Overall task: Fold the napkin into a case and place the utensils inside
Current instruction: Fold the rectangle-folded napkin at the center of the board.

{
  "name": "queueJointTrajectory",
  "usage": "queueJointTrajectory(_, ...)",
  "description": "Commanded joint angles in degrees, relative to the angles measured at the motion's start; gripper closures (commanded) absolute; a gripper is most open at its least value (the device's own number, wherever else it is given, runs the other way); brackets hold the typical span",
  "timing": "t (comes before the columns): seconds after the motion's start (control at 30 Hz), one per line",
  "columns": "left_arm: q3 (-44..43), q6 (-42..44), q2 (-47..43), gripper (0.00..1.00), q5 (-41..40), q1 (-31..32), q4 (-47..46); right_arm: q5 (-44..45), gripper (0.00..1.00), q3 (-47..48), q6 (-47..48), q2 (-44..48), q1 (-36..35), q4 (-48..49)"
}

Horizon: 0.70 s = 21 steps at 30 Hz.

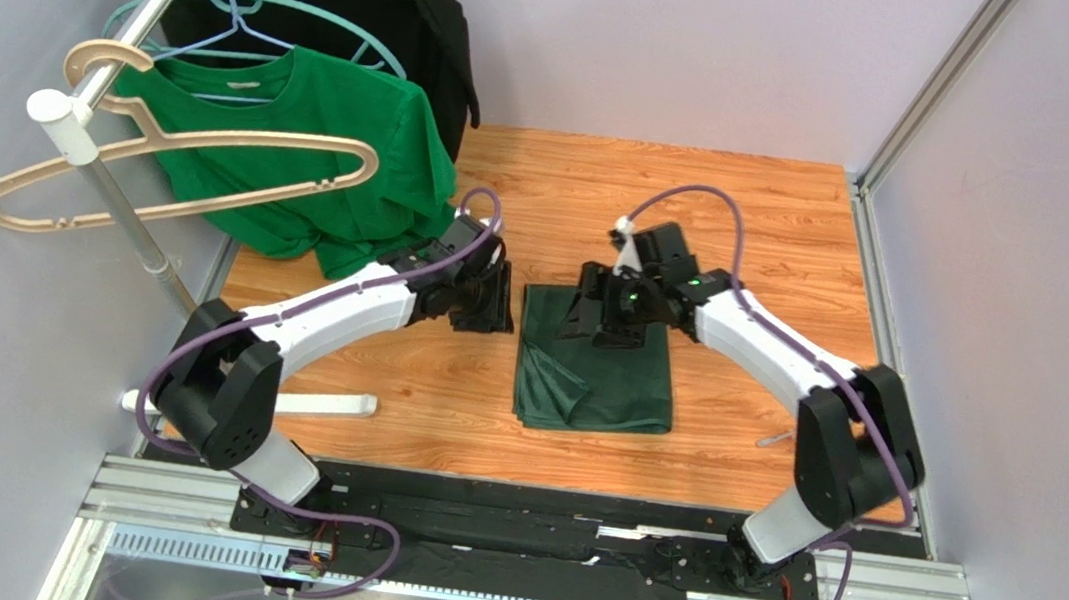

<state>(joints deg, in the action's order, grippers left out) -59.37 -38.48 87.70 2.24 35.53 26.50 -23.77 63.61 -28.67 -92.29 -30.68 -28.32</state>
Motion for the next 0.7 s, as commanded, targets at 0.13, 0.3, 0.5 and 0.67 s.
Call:
queueJointTrajectory(0.13,-8.1,3.0,7.9,0.66,12.6,1.2,-5.6,-2.4,0.44,-7.8,2.5,6.2,8.0,0.7)
queueJointTrajectory(0.3,-17.0,3.4,17.6,0.67,14.3,4.9,-6.0,2.8,0.69,-12.5,2.2,8.3,9.3,-0.1)
queueJointTrajectory(0.5,-22.8,4.7,25.6,0.67,18.4,8.0,-5.8,3.1,0.90,-16.5,3.2,8.8,12.8,-0.4)
queueJointTrajectory(0.67,-22.1,6.7,27.8,0.63,19.0,8.1,-4.7,3.2,0.98,-20.1,2.9,9.5,15.3,-0.6)
